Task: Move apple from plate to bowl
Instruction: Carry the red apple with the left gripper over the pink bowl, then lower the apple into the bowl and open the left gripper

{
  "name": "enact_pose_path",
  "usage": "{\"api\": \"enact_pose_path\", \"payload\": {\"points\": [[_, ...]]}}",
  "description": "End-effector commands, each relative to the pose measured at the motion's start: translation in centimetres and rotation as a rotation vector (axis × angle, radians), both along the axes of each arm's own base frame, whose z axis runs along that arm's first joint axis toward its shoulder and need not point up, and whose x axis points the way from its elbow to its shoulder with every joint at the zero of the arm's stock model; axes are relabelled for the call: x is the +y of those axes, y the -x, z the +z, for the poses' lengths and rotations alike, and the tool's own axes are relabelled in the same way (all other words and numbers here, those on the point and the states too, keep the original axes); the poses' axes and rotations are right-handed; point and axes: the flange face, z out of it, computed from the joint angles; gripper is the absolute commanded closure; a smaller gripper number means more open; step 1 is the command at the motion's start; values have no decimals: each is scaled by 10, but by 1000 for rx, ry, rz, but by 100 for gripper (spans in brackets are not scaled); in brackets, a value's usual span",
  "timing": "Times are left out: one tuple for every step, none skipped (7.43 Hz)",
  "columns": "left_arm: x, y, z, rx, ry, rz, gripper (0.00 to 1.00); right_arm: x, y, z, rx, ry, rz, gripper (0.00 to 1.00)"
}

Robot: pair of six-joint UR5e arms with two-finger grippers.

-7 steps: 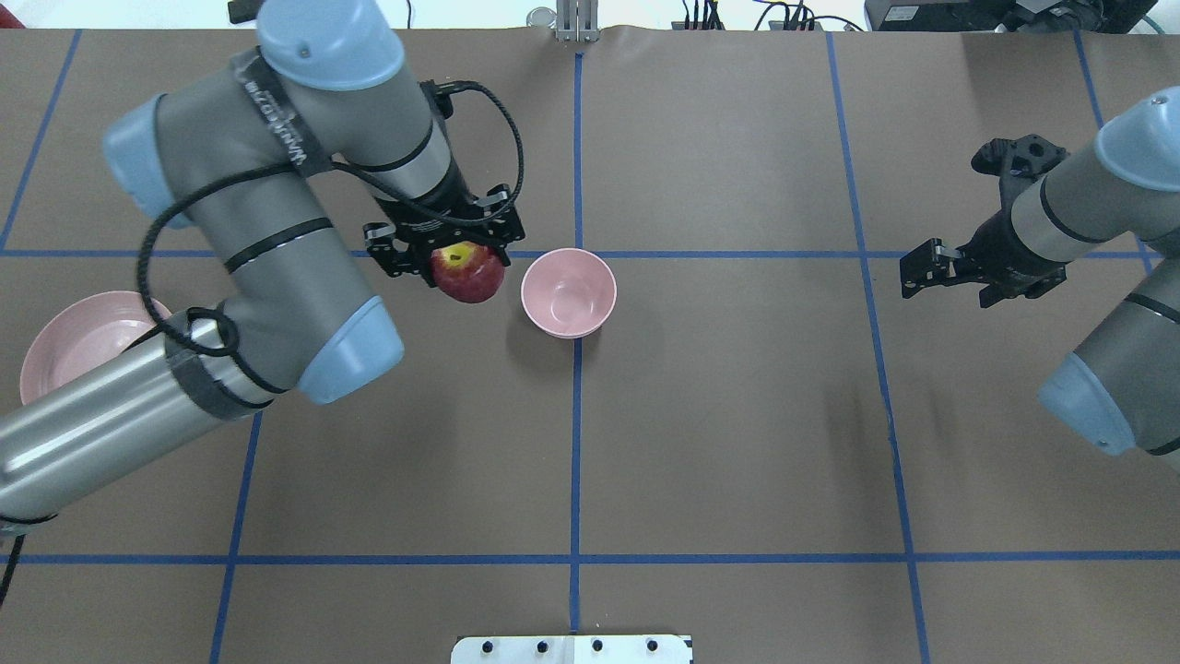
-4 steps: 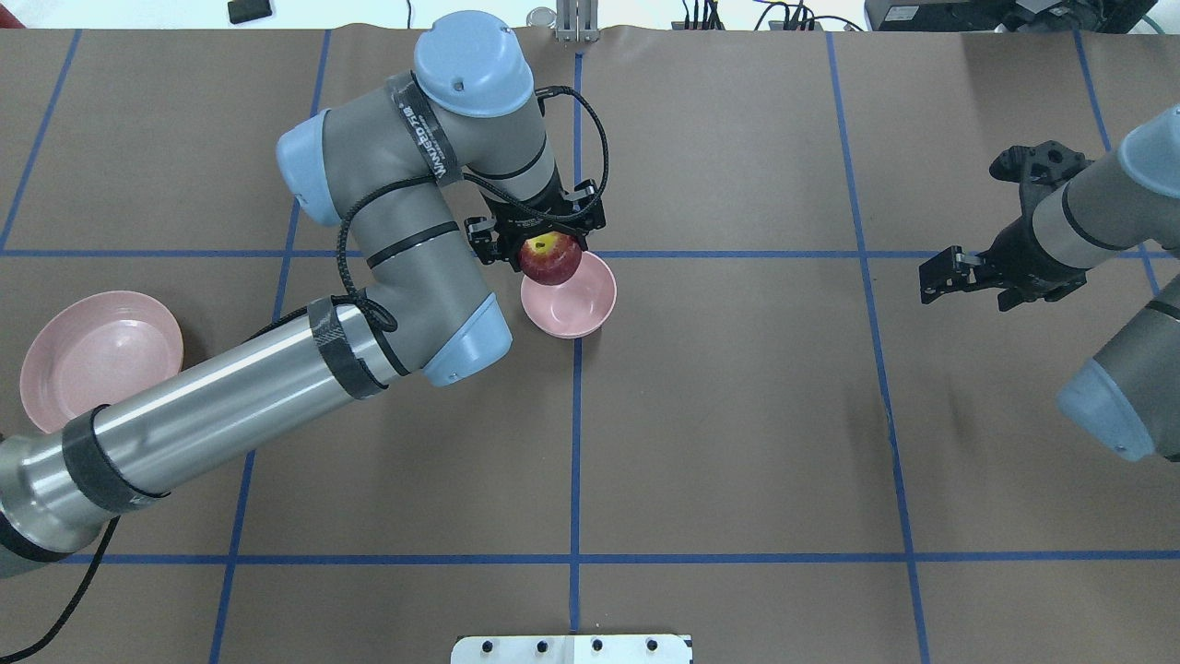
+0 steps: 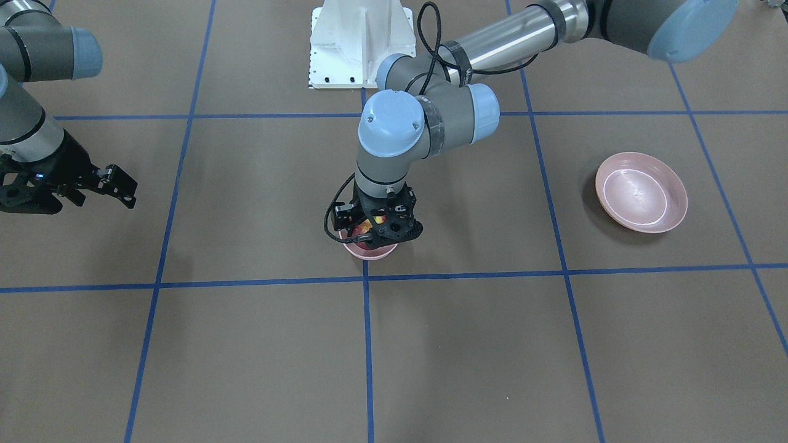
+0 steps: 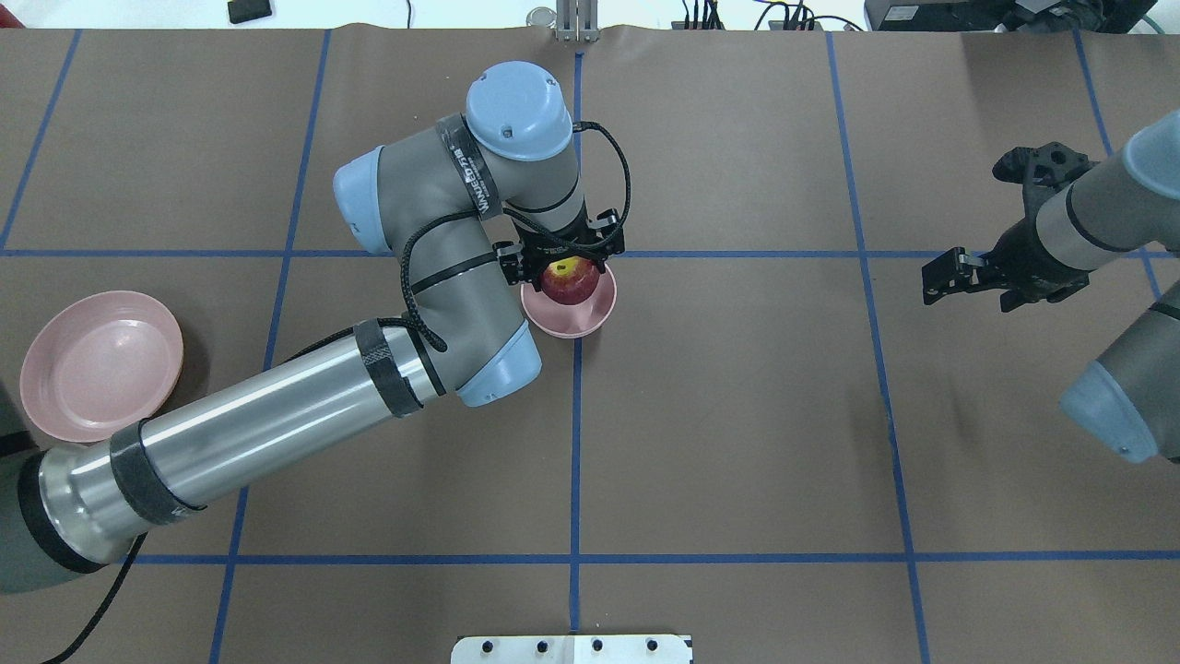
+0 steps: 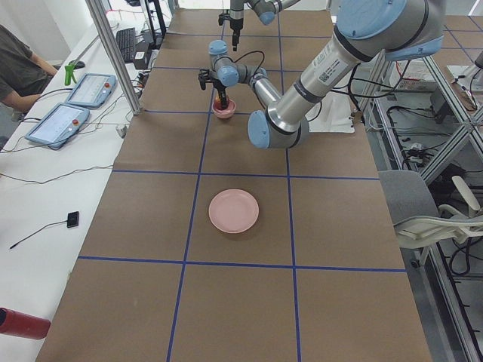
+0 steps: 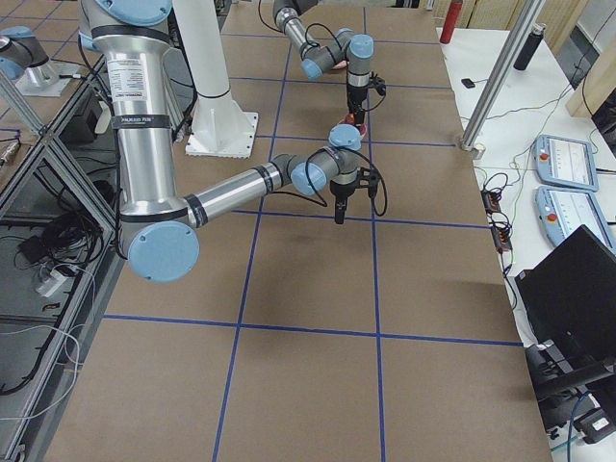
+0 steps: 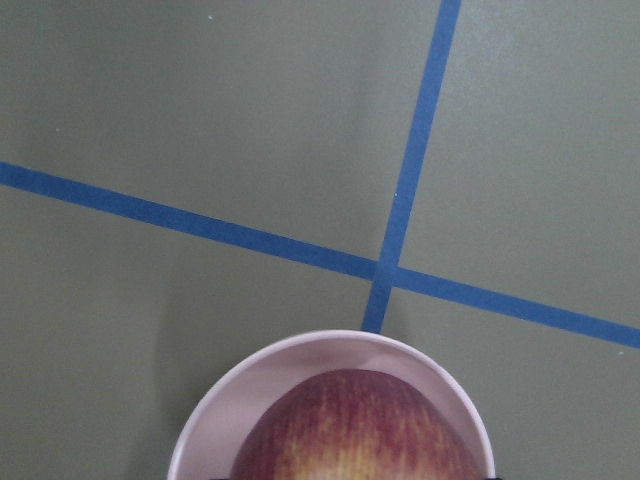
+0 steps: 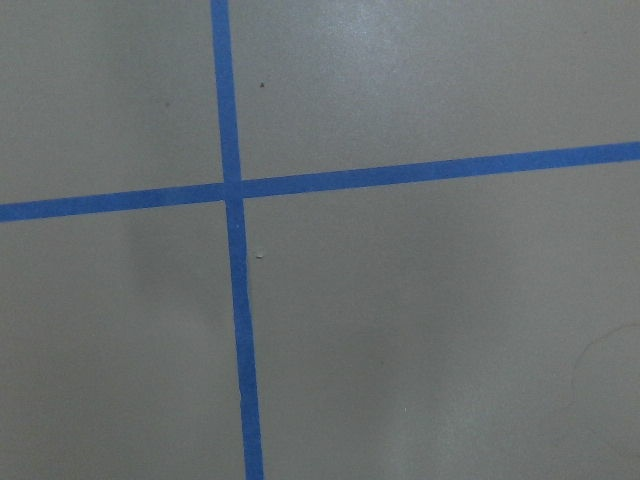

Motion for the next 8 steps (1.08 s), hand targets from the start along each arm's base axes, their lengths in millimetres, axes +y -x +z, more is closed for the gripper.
{"api": "enact_pose_path", "payload": {"points": [[2,-5,4,-5,2,5,87,0,0,1,1,1,0,0],[2,-6,5,-6,2,6,63,0,1,1,1,1,-1,0],[2,-5,4,-5,2,5,53,0,0,1,0,2,-1,0],[2,-5,4,-5,1,6,34,0,0,1,0,2,-1,0],[2,-5,7,-7,3,6,17,0,0,0,-1,1,-1,0],[2,-5,7,-8,2,5,8,0,0,0,-1,1,-1,0],[3,-5,4,-4,0,6,3,0,0,0,0,0,0,0],[3,-4,3,-2,0,5,3,0,-1,0,-1,-1,2,0]]}}
